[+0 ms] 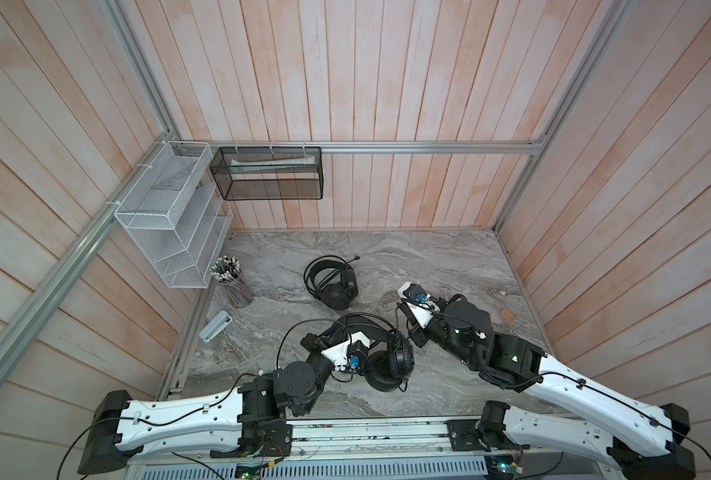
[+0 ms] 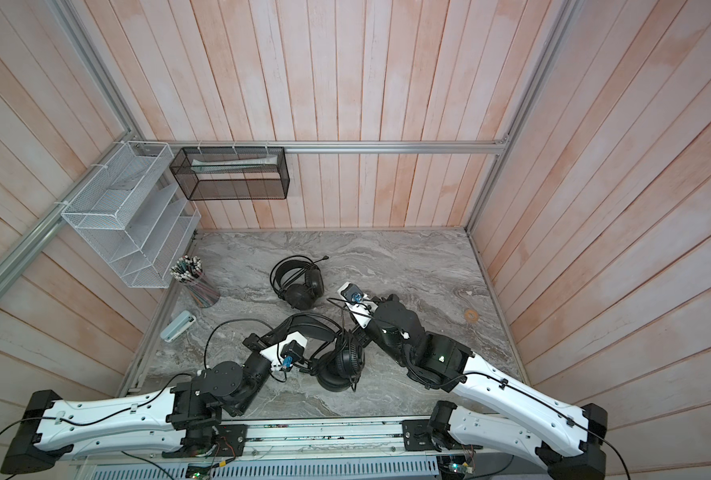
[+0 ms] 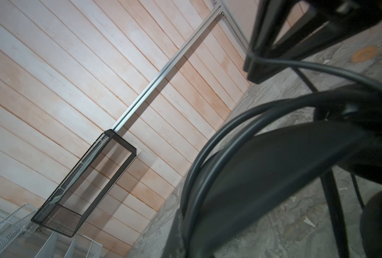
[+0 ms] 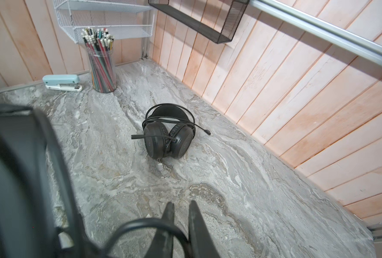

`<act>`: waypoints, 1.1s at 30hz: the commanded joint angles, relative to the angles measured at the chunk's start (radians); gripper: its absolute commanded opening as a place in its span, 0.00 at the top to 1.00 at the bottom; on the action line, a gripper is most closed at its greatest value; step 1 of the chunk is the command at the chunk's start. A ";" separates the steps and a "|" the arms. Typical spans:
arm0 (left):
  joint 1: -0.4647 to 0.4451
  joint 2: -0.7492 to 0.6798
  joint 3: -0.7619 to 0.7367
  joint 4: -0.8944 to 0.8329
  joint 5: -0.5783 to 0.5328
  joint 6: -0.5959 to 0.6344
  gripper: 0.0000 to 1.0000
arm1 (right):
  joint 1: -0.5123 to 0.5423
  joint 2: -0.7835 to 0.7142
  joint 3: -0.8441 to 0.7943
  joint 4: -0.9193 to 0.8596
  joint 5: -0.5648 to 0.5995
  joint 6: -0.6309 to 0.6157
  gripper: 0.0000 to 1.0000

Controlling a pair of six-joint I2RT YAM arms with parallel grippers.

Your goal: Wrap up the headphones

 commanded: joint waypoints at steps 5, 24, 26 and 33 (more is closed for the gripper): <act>-0.042 -0.015 0.079 0.012 0.083 -0.018 1.00 | -0.020 -0.025 0.016 0.100 0.059 0.033 0.88; -0.042 -0.117 0.195 -0.095 0.132 -0.245 1.00 | -0.022 -0.149 -0.002 0.098 0.133 0.084 0.72; -0.041 -0.136 0.202 -0.105 0.153 -0.282 1.00 | -0.022 -0.174 -0.001 0.096 0.124 0.093 0.68; -0.040 -0.167 0.259 -0.186 0.196 -0.408 1.00 | -0.022 -0.264 -0.008 0.075 0.004 0.119 0.56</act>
